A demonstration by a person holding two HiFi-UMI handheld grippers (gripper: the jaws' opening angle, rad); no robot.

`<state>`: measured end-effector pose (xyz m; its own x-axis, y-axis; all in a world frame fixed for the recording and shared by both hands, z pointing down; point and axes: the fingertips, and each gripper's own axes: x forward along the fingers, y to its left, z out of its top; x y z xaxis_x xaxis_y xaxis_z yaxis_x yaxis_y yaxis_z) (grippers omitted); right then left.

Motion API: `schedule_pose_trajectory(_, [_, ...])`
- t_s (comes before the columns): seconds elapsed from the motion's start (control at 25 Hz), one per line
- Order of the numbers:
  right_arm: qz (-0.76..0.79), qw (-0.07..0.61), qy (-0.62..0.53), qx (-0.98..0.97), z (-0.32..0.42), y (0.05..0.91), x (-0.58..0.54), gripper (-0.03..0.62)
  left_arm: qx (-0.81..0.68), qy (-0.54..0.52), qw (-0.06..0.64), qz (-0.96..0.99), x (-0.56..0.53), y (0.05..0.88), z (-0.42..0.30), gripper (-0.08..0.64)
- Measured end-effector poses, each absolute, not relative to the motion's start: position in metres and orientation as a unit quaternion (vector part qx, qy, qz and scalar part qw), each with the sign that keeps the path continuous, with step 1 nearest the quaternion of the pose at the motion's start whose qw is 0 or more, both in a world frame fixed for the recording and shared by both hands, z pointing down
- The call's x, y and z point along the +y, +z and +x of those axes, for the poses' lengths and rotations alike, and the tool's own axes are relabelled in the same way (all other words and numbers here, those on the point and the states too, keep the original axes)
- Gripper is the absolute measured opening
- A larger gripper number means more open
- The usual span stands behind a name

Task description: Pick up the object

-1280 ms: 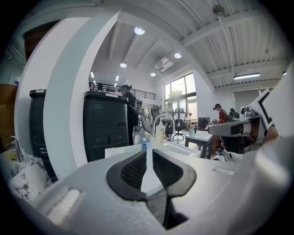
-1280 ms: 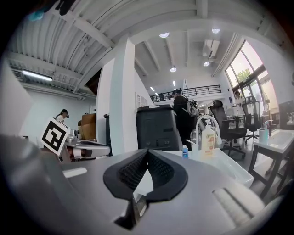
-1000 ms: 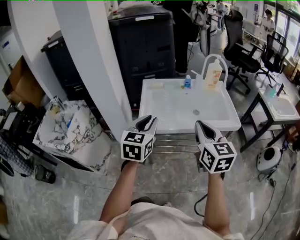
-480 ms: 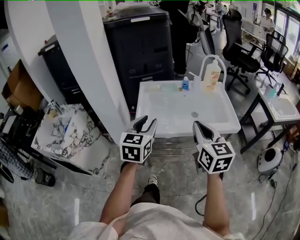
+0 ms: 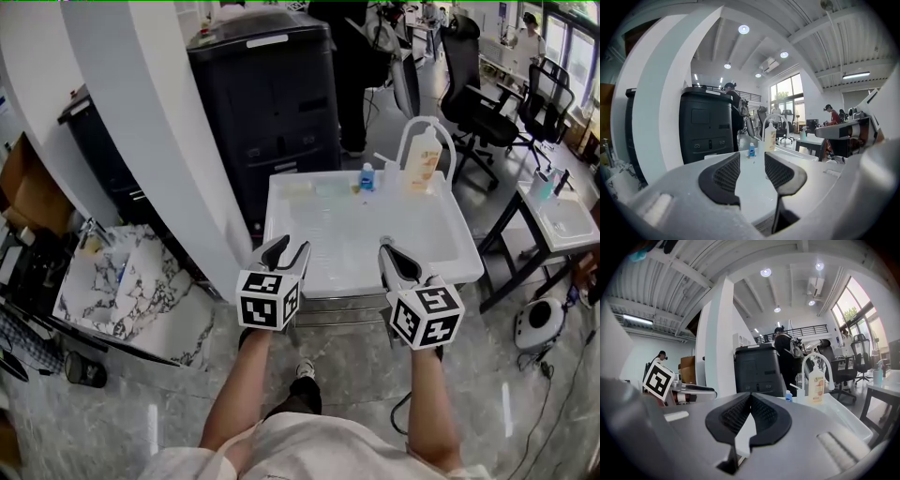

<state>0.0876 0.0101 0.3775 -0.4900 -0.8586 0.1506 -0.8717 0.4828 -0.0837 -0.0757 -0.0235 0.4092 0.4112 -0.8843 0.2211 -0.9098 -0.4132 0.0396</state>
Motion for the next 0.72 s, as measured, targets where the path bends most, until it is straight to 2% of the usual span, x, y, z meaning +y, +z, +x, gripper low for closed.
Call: schedule_pose_trajectory(0.72, [0.522,0.057,0.087,-0.847,0.059,0.38,-0.136,0.003,-0.514,0.086,0.087,0.849,-0.176,0.413,-0.103,0.193])
